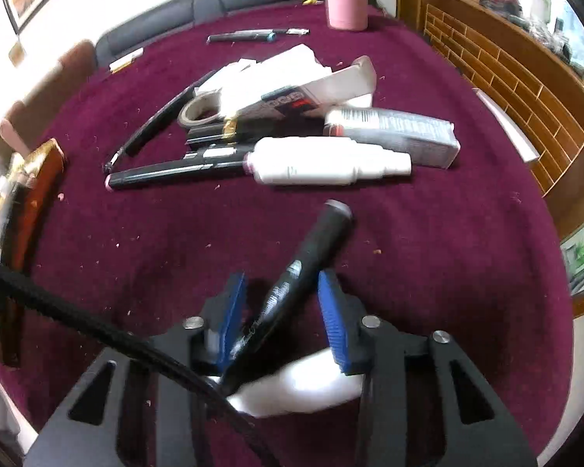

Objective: Organize objects
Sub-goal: 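Grasp a black marker with the left tool while the right tool grasps another black marker, then carry both black markers into the white box and open both tools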

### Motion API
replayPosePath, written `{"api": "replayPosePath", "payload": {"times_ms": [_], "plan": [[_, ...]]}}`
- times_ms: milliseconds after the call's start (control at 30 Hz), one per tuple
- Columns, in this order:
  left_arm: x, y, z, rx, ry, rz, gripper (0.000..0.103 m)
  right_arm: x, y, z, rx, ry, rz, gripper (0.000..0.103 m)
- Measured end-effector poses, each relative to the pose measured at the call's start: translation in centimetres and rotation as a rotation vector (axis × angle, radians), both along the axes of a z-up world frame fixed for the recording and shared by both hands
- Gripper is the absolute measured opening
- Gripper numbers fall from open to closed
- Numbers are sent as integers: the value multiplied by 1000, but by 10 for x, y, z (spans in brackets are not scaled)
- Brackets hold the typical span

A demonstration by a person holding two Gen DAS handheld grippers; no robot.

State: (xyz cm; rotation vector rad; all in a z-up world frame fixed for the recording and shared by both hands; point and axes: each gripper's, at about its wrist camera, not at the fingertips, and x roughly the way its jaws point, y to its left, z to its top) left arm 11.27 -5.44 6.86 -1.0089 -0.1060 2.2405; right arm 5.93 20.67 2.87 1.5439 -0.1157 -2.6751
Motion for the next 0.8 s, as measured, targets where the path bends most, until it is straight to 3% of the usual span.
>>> {"api": "replayPosePath", "payload": {"times_ms": [67, 133, 367, 467, 600, 800], "plan": [[4, -16, 1, 40, 5, 31, 11, 2, -15, 0, 75, 21, 27, 20], [2, -30, 0, 75, 8, 65, 12, 5, -18, 1, 67, 24, 33, 15], [7, -89, 5, 159, 31, 191, 12, 11, 5, 0, -151, 0, -24, 13], [14, -115, 9, 179, 56, 253, 12, 16, 13, 5, -295, 10, -22, 13], [19, -145, 8, 189, 68, 329, 12, 20, 8, 25, -468, 50, 38, 13], [11, -187, 5, 171, 21, 466, 12, 5, -48, 55, -677, 35, 216, 13]]}}
